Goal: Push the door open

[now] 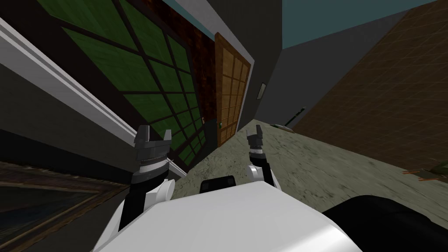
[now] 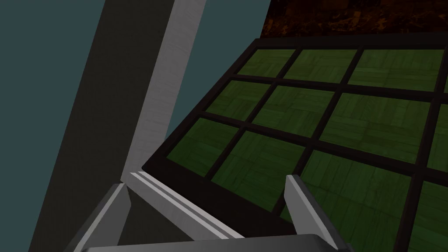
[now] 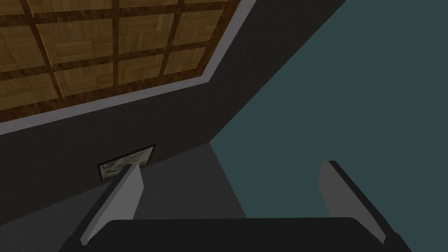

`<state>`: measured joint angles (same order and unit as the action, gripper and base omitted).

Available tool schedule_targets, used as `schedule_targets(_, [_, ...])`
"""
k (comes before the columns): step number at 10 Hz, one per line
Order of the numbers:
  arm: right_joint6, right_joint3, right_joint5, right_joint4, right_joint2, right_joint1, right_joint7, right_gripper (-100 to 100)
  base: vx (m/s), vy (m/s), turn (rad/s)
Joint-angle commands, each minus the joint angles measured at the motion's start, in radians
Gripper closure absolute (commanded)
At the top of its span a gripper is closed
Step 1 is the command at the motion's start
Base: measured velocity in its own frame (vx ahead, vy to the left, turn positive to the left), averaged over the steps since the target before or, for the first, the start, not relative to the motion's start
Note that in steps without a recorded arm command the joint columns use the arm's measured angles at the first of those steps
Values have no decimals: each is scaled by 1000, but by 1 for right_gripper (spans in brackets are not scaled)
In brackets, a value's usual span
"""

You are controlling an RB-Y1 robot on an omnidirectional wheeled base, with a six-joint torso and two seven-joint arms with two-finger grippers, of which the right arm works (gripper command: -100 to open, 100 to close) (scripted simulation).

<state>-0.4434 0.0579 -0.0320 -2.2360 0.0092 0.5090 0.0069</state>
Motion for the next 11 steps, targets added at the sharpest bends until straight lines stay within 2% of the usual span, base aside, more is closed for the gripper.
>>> schedule_targets(1, [-10,15,-13,29,-10,-9,-25,-100,56,-54,54])
schedule_targets(6, [-48,71,-64,141,-40,-42,-119,-100,116,-52,81])
schedule_targets(11, [-86,127,-115,253,-61,-75,-214,-100,101,-65,77])
